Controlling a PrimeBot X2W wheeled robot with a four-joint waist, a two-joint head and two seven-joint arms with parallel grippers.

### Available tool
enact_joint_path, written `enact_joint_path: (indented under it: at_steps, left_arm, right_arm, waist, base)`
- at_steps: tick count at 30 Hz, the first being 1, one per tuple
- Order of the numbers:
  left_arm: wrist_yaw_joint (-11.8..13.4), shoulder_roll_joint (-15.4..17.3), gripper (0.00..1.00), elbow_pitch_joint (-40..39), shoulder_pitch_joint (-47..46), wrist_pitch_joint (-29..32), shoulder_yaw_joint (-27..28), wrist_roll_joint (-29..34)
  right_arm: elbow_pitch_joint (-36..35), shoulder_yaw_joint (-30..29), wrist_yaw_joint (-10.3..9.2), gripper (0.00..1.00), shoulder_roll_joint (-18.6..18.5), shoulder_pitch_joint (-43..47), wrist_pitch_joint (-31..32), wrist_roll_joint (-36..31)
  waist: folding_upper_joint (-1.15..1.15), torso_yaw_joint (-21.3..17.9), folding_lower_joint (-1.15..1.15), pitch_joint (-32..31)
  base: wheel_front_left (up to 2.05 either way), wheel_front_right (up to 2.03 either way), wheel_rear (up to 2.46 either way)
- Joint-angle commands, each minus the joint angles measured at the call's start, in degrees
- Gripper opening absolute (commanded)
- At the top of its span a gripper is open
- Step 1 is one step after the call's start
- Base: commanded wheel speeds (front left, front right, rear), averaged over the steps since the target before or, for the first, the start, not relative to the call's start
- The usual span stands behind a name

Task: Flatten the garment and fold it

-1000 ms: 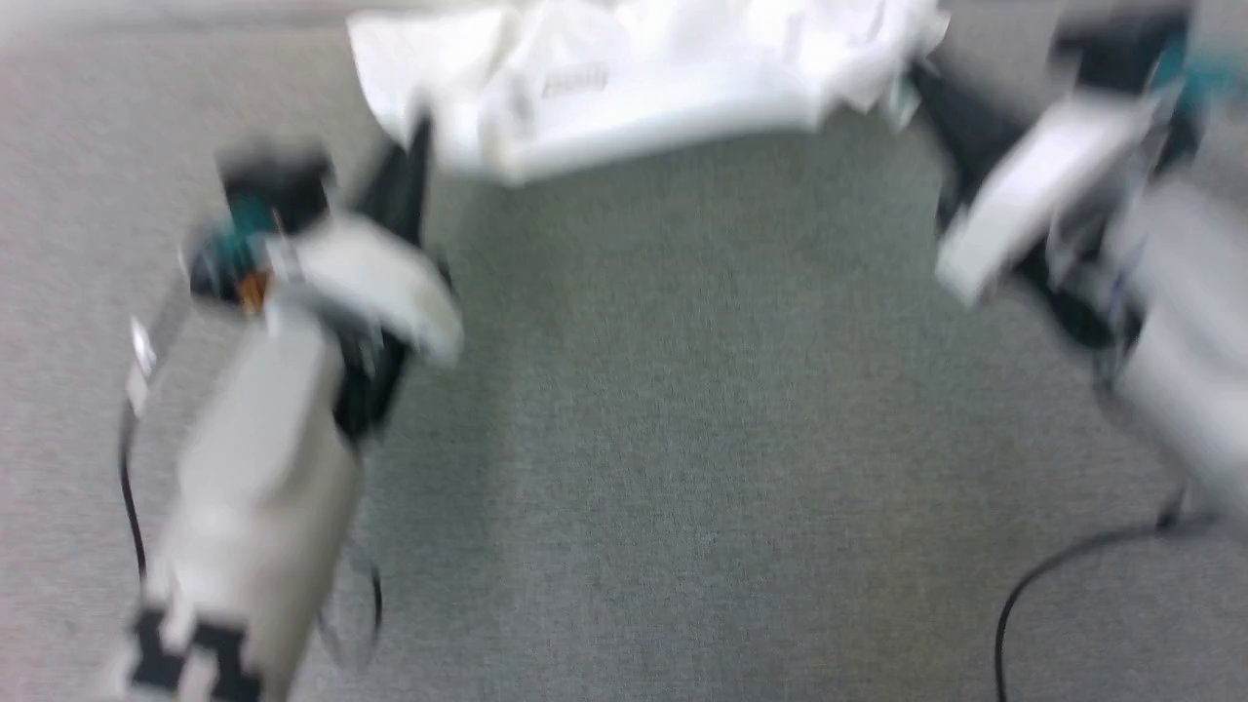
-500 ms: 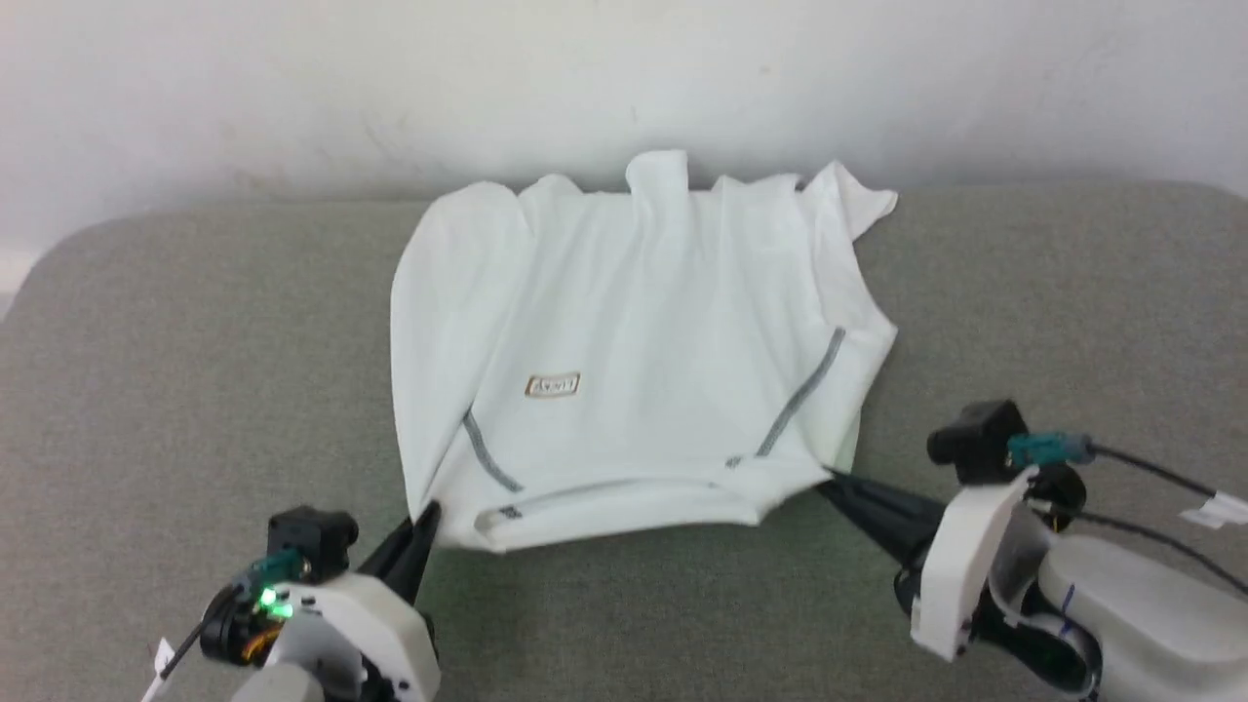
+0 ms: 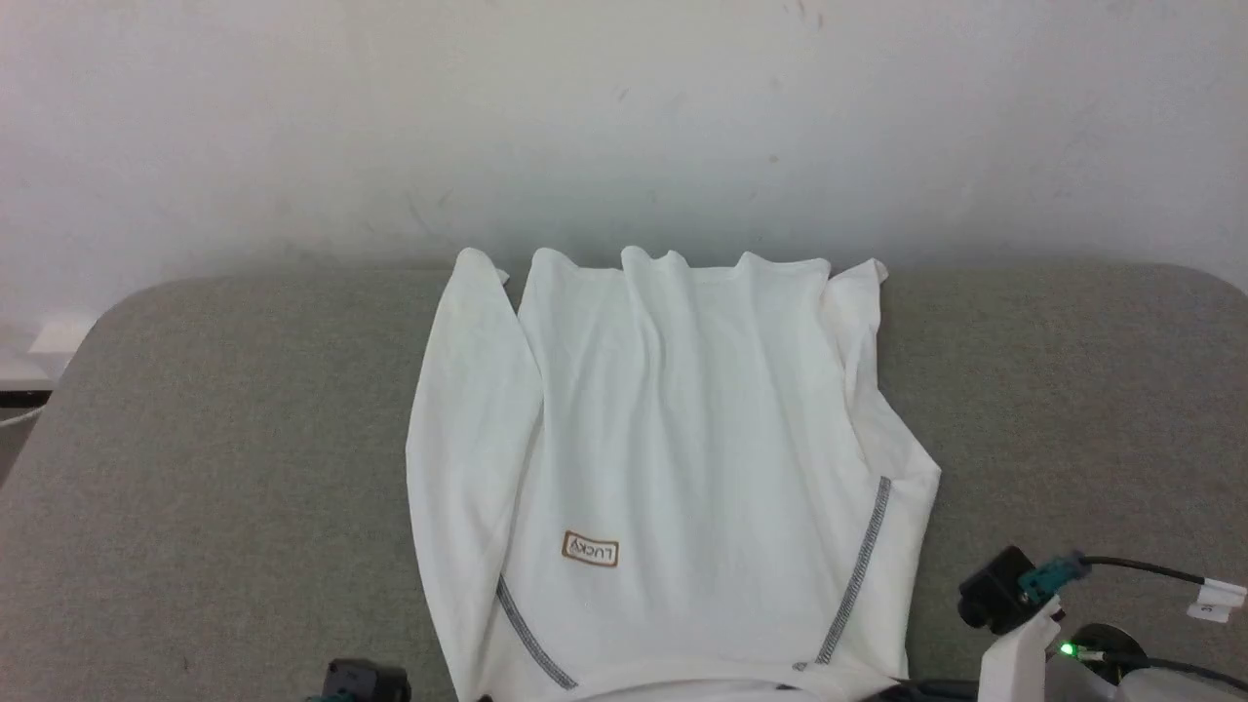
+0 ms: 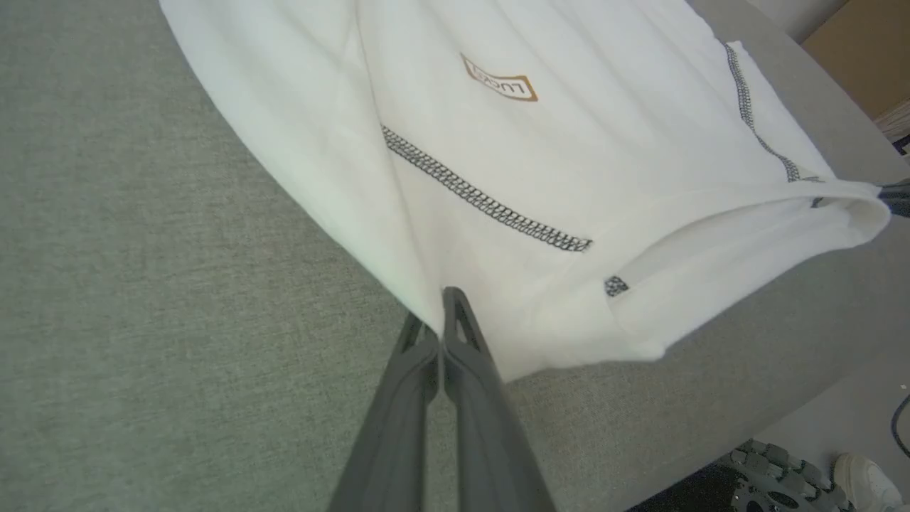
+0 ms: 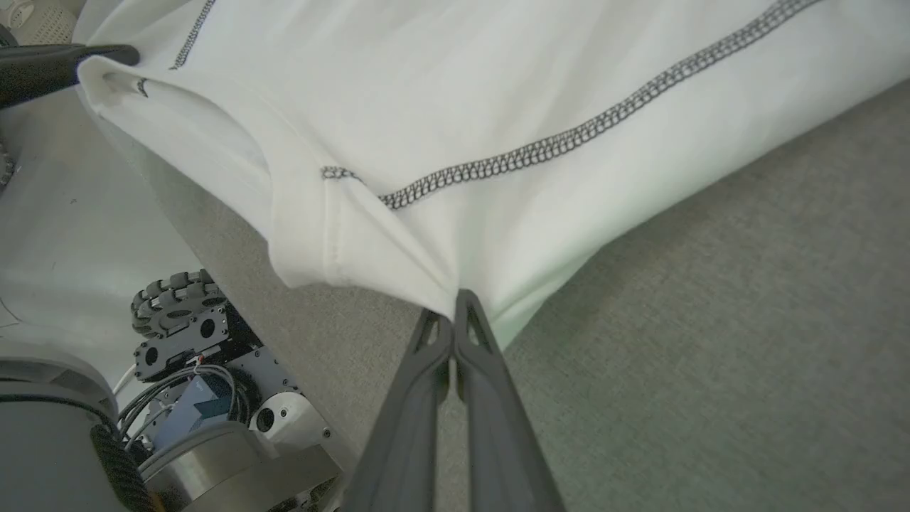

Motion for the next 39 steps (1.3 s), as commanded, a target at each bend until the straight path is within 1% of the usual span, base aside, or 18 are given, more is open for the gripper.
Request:
enact_joint_path:
  at_steps: [1,7,10,14,18,19,20,21,24,27,29,31,33,35,37,39]
  left_arm:
    - [1.05,1.41,0.0,-0.58,1.77,0.9,0.13,-0.34]
    - [1.88,2.77,0.0,-4.19,6.71,5.21,-1.41,-2.03]
    - [2.24,3.13,0.0,-5.02,8.23,6.82,-2.1,-2.6]
    - [1.96,2.92,0.0,-4.72,9.01,7.97,-2.97,-3.35]
    - [1.54,2.12,0.0,-3.28,8.16,7.31,-3.16,-3.53]
    - [1.33,1.87,0.07,-3.09,7.67,6.75,-3.04,-3.49]
    - [1.24,1.62,0.91,-2.99,7.1,5.96,-2.78,-3.37]
    - [1.13,1.42,1.0,-2.96,6.48,5.13,-2.49,-3.21]
    - [0.69,1.03,1.0,-3.45,4.62,2.89,-1.44,-3.04]
    - [0.54,1.3,1.0,-5.02,2.21,0.85,0.7,-3.28]
    - [0.97,2.29,1.0,-6.59,-0.38,-1.52,3.08,-2.35]
    - [1.26,2.77,1.0,-7.84,-2.89,-3.61,5.34,-2.06]
    - [1.63,3.0,1.0,-8.79,-5.39,-6.34,7.1,-0.98]
    - [2.36,2.42,1.0,-9.32,-7.52,-9.41,8.52,0.08]
    - [3.12,1.43,1.0,-9.47,-9.48,-12.99,9.33,1.65]
    - [4.19,0.15,1.0,-9.03,-11.03,-16.61,9.75,3.41]
  right_arm:
    - [-0.17,-0.91,-0.19,0.0,-2.02,1.72,1.55,1.4]
    - [-2.94,-3.32,-0.19,0.0,-6.84,7.59,10.18,6.04]
    - [-3.85,-5.01,-0.19,0.0,-8.01,10.37,12.83,7.27]
    - [-4.45,-7.04,-0.19,0.0,-8.08,13.79,15.26,7.1]
    - [-4.13,-9.85,-0.19,0.0,-7.19,16.23,16.11,5.18]
    - [-3.84,-11.15,-0.19,0.0,-6.87,16.5,15.57,4.44]
    - [-3.64,-12.62,-0.19,0.47,-6.47,16.64,14.77,3.63]
    - [-3.57,-14.01,-0.19,1.0,-6.12,16.84,14.43,3.12]
    - [-5.11,-18.99,-0.19,1.0,-5.62,17.28,14.18,3.84]
    - [-8.61,-25.83,-0.19,1.0,-5.47,17.93,14.36,9.63]
    - [-10.4,-29.64,-0.19,1.0,-7.36,17.75,15.47,11.26]
    - [-11.3,-33.26,-0.19,1.0,-9.28,16.72,16.33,10.69]
    - [-10.82,-36.89,-0.19,1.0,-9.71,14.64,16.31,8.33]
    - [-9.02,-40.09,-0.19,1.0,-8.48,11.53,16.11,3.75]
    - [-6.02,-43.05,-0.19,1.0,-5.37,8.08,16.18,-1.87]
    - [-2.69,-45.9,-0.19,1.0,-1.07,4.31,16.36,-7.6]
  waist:
    - [0.0,0.21,0.01,-0.87]
    - [0.0,0.48,0.01,-1.87]
    - [0.0,0.68,0.01,-2.06]
    - [0.0,0.9,0.01,-1.69]
    - [0.0,1.08,0.01,-0.9]
    - [0.0,1.11,0.01,-0.6]
    - [0.0,1.14,0.01,-0.31]
    - [0.0,1.16,0.01,-0.08]
    - [0.0,1.32,0.01,0.6]
    - [0.0,1.66,0.01,1.36]
    - [0.0,2.16,0.01,1.96]
    - [0.0,2.67,0.01,2.77]
    - [0.0,3.01,0.01,3.87]
    - [0.0,3.34,0.01,5.4]
    - [0.0,3.88,0.01,7.23]
    - [0.0,4.51,0.01,9.26]
  base:
    - [0.0,0.0,0.0]
    - [0.0,0.0,0.0]
    - [0.0,0.0,0.0]
    - [0.0,0.0,0.0]
    - [0.0,0.0,0.0]
    - [0.0,0.0,0.0]
    - [0.0,0.0,0.0]
    - [0.0,0.0,0.0]
    - [0.0,0.0,0.0]
    - [0.0,0.0,0.0]
    - [0.0,0.0,0.0]
    - [0.0,0.0,0.0]
    - [0.0,0.0,0.0]
    - [0.0,0.0,0.0]
    - [0.0,0.0,0.0]
    - [0.0,0.0,0.0]
